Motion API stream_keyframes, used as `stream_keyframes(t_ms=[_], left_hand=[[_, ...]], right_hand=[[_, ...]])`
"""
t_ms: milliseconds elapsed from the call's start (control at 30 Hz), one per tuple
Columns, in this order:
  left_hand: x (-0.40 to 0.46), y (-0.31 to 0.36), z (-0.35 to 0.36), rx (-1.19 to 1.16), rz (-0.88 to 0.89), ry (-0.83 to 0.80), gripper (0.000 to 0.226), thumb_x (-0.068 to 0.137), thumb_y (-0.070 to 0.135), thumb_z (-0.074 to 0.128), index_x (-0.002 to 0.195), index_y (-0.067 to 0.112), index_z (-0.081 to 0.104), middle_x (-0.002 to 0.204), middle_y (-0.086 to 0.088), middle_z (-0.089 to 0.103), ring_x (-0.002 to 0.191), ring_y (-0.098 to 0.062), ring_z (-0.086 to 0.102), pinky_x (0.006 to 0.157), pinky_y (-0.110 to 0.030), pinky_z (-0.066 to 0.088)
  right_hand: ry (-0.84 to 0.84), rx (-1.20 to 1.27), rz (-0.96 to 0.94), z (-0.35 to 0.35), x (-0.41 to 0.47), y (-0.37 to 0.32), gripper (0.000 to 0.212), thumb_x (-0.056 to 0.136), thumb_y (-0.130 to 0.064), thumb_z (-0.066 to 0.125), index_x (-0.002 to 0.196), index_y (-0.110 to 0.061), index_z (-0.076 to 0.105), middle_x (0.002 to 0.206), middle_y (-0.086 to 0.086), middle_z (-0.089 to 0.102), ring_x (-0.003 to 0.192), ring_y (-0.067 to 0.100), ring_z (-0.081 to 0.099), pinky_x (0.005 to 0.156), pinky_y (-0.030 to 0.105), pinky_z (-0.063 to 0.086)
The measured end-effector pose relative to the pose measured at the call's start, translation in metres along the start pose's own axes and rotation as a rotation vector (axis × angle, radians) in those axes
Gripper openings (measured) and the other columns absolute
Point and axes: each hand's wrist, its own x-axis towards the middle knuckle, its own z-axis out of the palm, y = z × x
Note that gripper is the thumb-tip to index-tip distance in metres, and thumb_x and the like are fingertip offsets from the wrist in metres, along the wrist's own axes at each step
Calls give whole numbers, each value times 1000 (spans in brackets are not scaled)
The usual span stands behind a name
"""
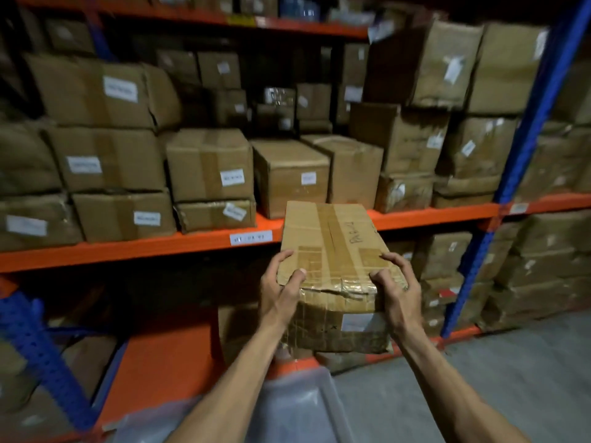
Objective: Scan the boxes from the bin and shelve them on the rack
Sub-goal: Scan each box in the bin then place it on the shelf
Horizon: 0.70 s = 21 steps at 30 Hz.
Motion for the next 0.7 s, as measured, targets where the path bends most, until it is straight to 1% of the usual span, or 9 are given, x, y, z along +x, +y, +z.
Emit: stream_keyframes(t_ms=[67, 133, 233, 367, 400, 467, 567, 633, 700], left_hand=[[10, 28, -5, 7, 48, 15, 44, 77, 29, 66, 121, 26, 64, 111, 8, 69, 97, 1, 64, 76, -13, 51], [22, 56, -12, 14, 90, 24, 45, 78, 32, 66, 122, 28, 63, 113, 5, 68, 98, -1, 64, 78, -18, 52], [45, 91, -25, 16, 163, 52, 46, 77, 33, 66, 123, 28, 62, 109, 7, 69, 95, 0, 65, 76, -16, 52], [91, 124, -46, 25, 252, 115, 44, 75, 32, 66, 118, 26, 64, 104, 6, 72, 92, -4, 67, 70, -15, 51], [106, 131, -52, 30, 269, 135, 43, 75, 32, 66, 117, 26, 64, 104, 5, 72, 93, -6, 67, 71, -16, 52], [139, 141, -66, 37, 306, 169, 42, 73, 32, 66, 115, 25, 65, 106, 2, 71, 97, -10, 67, 74, -19, 52], [195, 151, -89, 50, 350, 193, 41, 73, 32, 66, 113, 24, 66, 110, -1, 70, 102, -14, 65, 82, -30, 53], [233, 158, -106, 63, 360, 193, 40, 73, 33, 65, 112, 26, 66, 108, 2, 70, 98, -9, 66, 76, -23, 52], [268, 162, -123, 67, 358, 197, 40, 73, 33, 65, 112, 26, 66, 106, 3, 70, 90, 0, 66, 67, -13, 49]], right_hand=[[-14, 41, -52, 9, 7, -27, 40, 73, -33, 71, 112, -42, 69, 113, -6, 72, 103, 21, 71, 82, 44, 62], [-43, 79, -109, 21, 16, -52, 40, 74, -32, 70, 114, -39, 68, 114, -5, 71, 104, 22, 71, 82, 44, 62], [-80, 101, -189, 44, 35, -82, 41, 76, -31, 69, 117, -34, 67, 119, 0, 69, 108, 25, 69, 87, 52, 61], [-124, 143, -261, 90, 74, -112, 41, 75, -35, 70, 116, -38, 67, 118, -6, 69, 107, 23, 69, 86, 52, 62], [-129, 147, -276, 105, 86, -117, 41, 74, -38, 71, 115, -39, 68, 118, -5, 70, 107, 23, 69, 85, 50, 61], [-130, 168, -312, 137, 110, -127, 40, 73, -41, 71, 113, -39, 69, 114, -4, 73, 103, 20, 70, 78, 38, 59], [-131, 200, -334, 190, 149, -138, 34, 74, -37, 71, 108, -37, 71, 96, -15, 76, 86, 8, 72, 63, 16, 52], [-146, 205, -327, 226, 175, -145, 37, 72, -42, 71, 109, -37, 71, 94, -16, 76, 86, 7, 72, 61, 16, 52], [-157, 198, -317, 261, 198, -151, 44, 67, -49, 70, 110, -38, 69, 101, -12, 74, 91, 10, 70, 66, 24, 52]])
